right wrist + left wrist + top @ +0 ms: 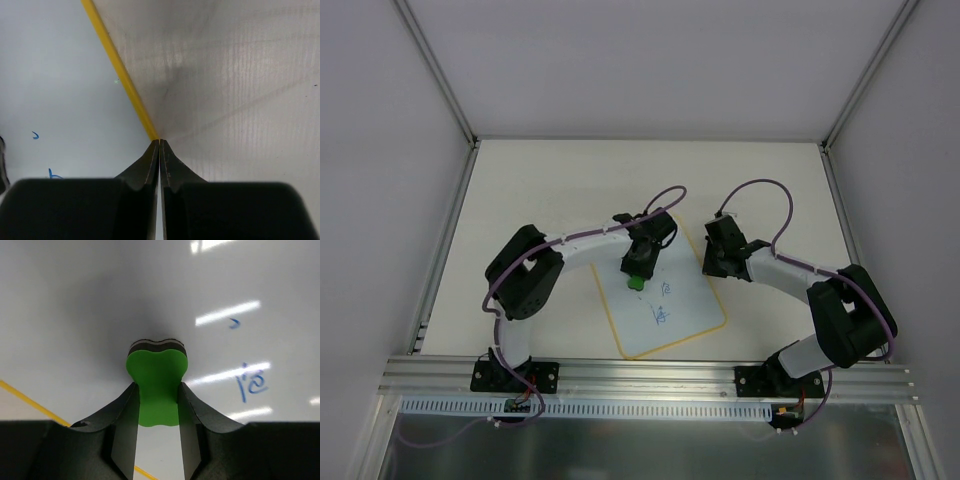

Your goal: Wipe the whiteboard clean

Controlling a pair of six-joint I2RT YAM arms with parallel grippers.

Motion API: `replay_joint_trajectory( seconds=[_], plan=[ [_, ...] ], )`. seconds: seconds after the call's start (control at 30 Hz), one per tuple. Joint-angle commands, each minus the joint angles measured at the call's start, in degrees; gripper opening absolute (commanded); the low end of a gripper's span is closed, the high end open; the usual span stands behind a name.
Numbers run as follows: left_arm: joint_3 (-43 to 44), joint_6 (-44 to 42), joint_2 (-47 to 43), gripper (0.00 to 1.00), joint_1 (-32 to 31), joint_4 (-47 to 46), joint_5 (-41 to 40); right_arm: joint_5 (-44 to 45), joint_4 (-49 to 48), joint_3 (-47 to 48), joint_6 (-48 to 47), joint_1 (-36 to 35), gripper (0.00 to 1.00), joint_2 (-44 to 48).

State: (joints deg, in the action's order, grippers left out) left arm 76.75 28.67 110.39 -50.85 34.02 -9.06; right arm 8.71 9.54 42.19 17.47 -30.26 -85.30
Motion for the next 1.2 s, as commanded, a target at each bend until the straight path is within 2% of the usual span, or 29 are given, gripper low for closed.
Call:
replay_joint_trajectory(
  seconds=[0.0,0.23,0.37,0.67,1.0,1.17],
  plan=[
    [1.72,-4.31,3.07,0.0,4.79,3.86,-5.08,1.31,2.85,-0.36,0.46,-0.06,0.04,0.13],
    [13.23,-12.13,10.01,0.0,4.45,3.68,-1.68,1.22,2.85,0.43,0.28,0.03,0.04,-0.4],
    [13.95,-15.39,12.13,0.0,1.99,3.42,0.7,1.31,3.03,0.43,0.02,0.2,0.04,0.22],
    [3.76,-13.81,8.36,0.0,-1.26,-3.17,8.18,-0.8,2.59,-0.27,-0.07,2.22,0.04,0.75],
    [-0.02,-13.37,6.16,0.0,-8.82,-3.61,10.9,-2.73,1.27,-0.62,0.63,3.72,0.04,-0.22],
    [-4.59,-11.0,1.95,0.0,-8.92,-3.35,11.17,-2.65,1.27,-1.24,0.54,4.42,0.04,0.75]
  ],
)
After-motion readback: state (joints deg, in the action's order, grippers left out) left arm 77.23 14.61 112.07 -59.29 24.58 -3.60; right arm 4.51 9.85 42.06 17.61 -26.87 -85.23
